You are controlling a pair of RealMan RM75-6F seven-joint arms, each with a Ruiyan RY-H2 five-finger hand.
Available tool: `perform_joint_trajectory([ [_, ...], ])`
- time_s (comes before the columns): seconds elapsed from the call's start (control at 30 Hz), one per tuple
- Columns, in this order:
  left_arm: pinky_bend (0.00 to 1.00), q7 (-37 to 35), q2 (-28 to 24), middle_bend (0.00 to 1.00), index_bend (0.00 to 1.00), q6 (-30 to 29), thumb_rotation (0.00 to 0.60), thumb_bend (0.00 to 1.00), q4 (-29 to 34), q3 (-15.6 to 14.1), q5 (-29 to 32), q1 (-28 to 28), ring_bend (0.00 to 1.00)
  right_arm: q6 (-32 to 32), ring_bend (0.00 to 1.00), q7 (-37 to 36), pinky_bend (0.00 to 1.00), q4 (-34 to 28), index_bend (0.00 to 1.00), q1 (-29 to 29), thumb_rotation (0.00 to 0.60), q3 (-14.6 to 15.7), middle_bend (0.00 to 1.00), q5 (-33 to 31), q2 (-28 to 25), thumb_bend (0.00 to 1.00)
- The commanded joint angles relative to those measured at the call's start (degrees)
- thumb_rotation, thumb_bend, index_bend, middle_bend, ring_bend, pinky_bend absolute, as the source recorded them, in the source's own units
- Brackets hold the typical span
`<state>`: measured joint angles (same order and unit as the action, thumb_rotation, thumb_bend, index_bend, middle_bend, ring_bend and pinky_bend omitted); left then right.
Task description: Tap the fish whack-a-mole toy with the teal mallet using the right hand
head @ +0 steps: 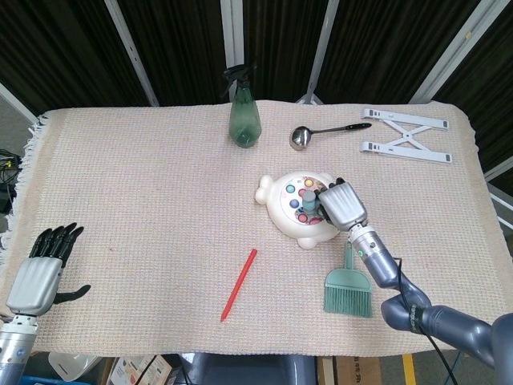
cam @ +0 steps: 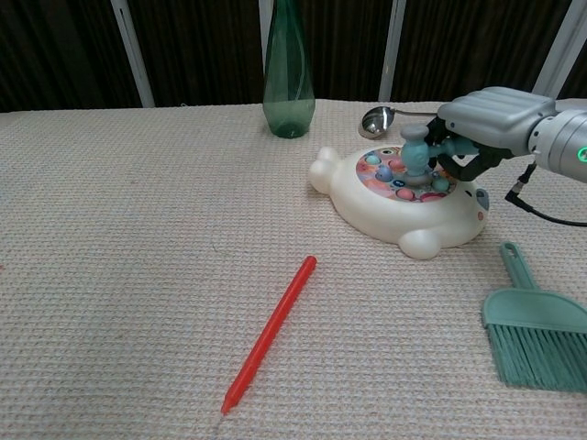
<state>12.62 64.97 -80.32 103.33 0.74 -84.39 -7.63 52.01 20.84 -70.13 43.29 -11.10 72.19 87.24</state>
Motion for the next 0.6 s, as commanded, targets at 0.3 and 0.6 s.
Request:
perform_joint_trajectory([
  [0.3, 0.0, -0.2, 0.0, 0.0, 0.0, -0.4, 0.6, 0.11, 0.0, 0.1, -0.2, 0.0, 0.0, 5.0, 0.66, -2.2, 0.36, -6.6, 1.0, -2.2, 0.6, -0.5, 0.81, 1.5, -5.3, 0.89],
  [0.6, 0.0, 0.8, -0.6, 0.0, 0.0, -0.9, 0.6, 0.11, 1.1, 0.1, -0.3, 0.2, 0.0, 7.9, 0.66, -10.6, 0.36, -4.3, 1.0, -6.8, 0.6, 1.8, 0.81, 3.1, -8.3, 0.89],
])
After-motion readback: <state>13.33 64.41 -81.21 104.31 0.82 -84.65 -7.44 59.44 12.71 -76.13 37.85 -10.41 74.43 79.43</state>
